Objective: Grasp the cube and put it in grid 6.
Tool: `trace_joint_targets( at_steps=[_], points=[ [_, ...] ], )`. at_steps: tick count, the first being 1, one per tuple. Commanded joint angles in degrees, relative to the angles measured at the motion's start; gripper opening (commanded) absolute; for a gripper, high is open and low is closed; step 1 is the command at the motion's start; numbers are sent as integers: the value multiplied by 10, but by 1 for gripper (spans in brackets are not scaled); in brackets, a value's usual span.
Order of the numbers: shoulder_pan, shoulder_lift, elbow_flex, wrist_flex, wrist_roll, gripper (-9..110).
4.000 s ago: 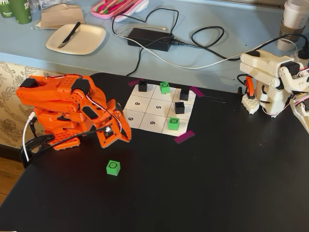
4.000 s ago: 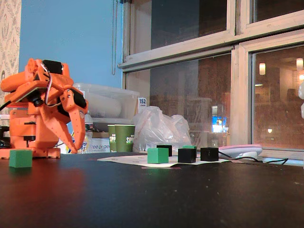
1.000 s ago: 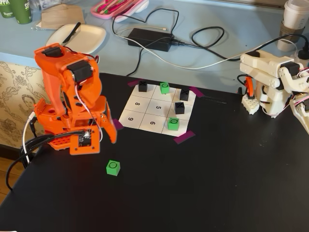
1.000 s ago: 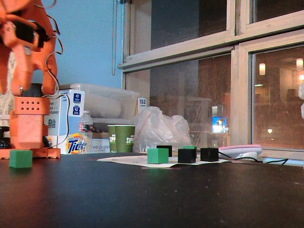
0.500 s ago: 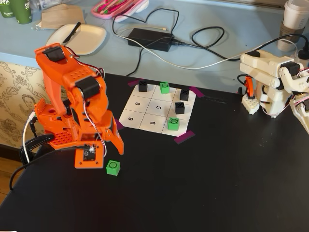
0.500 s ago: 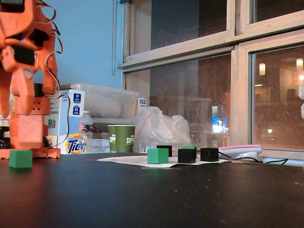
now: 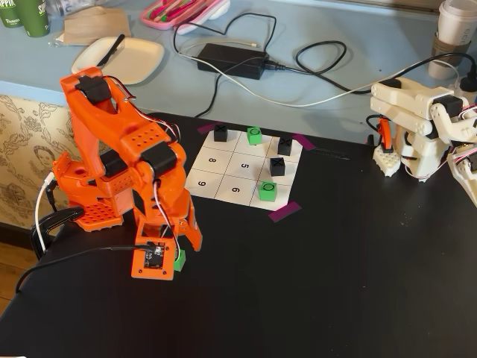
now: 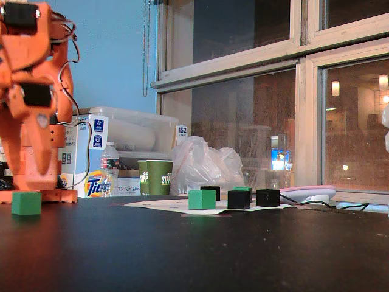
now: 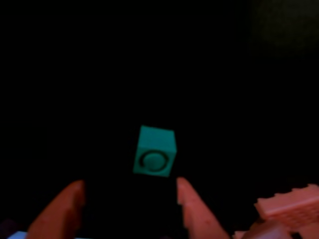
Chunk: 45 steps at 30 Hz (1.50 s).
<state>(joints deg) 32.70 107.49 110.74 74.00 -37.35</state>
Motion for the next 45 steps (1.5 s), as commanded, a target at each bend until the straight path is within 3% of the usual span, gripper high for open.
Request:
trace_joint_targets(
  at_steps=[1, 9, 14, 29, 45],
  points=[
    [-20, 4, -16, 24, 23, 28],
    [-67, 9, -90, 149, 105, 27],
    [-63, 37, -83, 164, 113, 26],
    [78, 53, -23, 67, -54, 27],
    [50, 65, 63, -16, -54, 27]
  ],
)
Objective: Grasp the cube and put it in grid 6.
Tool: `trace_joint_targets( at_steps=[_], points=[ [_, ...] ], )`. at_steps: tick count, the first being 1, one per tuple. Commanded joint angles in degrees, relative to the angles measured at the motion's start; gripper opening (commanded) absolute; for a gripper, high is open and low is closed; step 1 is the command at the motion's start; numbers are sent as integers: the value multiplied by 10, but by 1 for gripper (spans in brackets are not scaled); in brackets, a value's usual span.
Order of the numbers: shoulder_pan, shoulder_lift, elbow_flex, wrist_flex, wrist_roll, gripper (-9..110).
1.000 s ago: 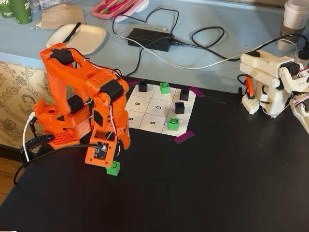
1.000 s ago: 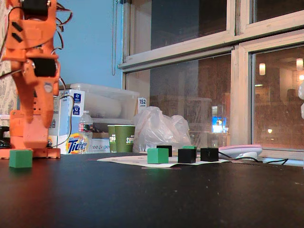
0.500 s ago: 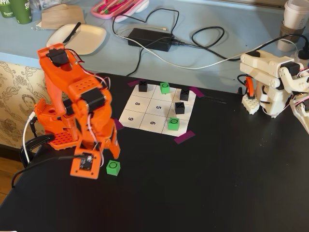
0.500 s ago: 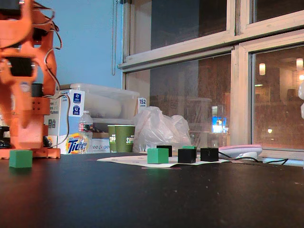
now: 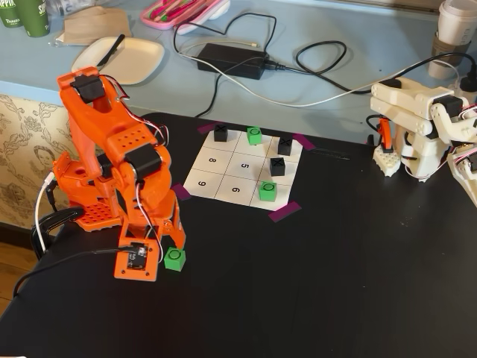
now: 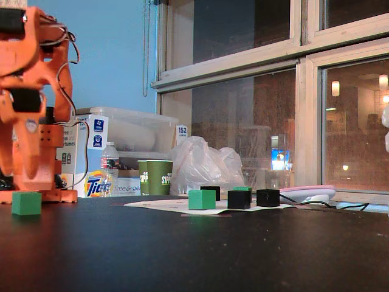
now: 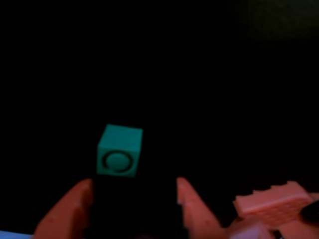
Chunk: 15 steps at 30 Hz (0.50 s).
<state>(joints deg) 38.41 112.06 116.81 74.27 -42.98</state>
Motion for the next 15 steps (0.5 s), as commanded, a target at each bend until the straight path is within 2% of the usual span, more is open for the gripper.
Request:
trace_joint_targets(
  at_steps=[1, 15],
  points=[
    [-10, 20, 4, -21, 3, 27],
    [-42, 31, 12, -56, 7, 28]
  ],
)
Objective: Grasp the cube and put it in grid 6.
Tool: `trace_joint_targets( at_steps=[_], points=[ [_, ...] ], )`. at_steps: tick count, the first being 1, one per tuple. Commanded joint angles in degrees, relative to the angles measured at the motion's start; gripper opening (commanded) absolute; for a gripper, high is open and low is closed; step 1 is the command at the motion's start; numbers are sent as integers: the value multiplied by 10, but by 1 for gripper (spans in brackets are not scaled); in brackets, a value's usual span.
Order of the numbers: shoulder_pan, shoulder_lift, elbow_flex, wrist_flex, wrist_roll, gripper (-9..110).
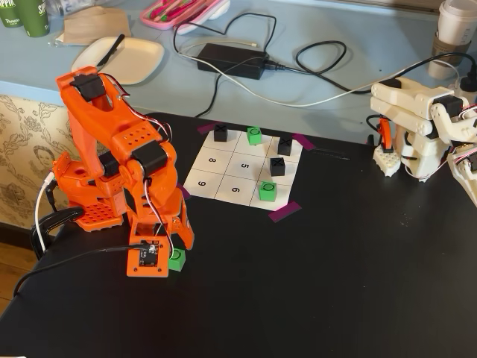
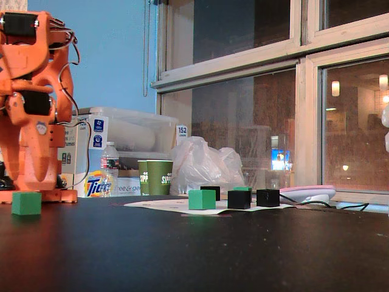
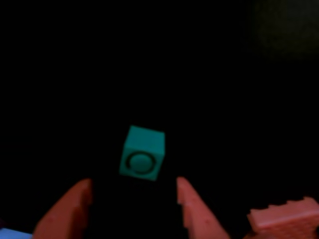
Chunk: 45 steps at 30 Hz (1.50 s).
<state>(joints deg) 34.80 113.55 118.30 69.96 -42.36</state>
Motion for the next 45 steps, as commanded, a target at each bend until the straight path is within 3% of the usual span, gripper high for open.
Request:
trace_joint_targets(
  at_steps=[1, 27, 30, 33, 45],
  points=[
    [-7, 11, -2, -18, 3, 28],
    [-25, -65, -28, -19, 47, 27],
    [-18, -64, -17, -25, 44, 20],
    [-7, -54, 4, -42, 47, 0],
    [-23, -18, 18, -42, 65, 0]
  ],
)
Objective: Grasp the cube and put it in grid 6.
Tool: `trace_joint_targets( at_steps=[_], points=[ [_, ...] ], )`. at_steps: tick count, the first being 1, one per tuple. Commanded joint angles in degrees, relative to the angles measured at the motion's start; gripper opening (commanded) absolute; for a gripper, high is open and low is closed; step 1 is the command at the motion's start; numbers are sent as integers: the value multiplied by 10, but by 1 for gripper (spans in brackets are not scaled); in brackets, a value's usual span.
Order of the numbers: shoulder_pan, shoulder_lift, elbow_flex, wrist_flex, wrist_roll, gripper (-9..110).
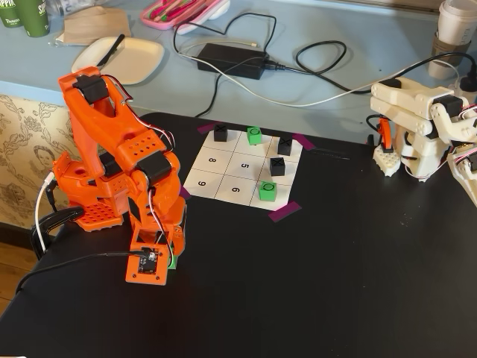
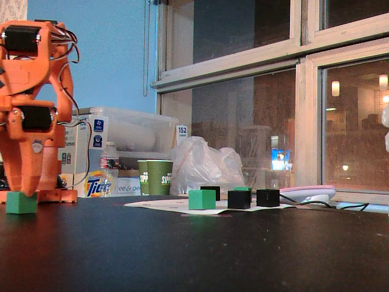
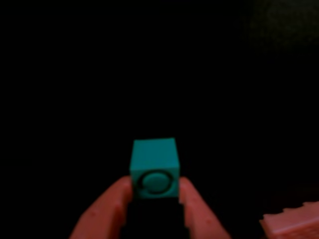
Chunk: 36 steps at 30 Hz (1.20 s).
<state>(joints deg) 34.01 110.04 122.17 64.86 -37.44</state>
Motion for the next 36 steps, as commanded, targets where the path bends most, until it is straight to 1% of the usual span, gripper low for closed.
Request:
trace_joint_targets(
  at_steps=[1, 5, 12, 15, 17, 23, 32, 34, 36],
  points=[
    [-28, 20, -34, 20, 25, 0],
    [-127, 35, -106, 86, 67, 0],
    [-391, -3, -240, 163, 171, 0],
    [-488, -38, -291, 171, 206, 0],
    [-530, -68, -324, 175, 222, 0],
    [-576, -134, -356, 145, 238, 0],
    [-569, -156, -350, 131, 235, 0],
    [-569, -153, -347, 136, 227, 9],
    [-570, -149, -343, 139, 222, 16]
  ],
)
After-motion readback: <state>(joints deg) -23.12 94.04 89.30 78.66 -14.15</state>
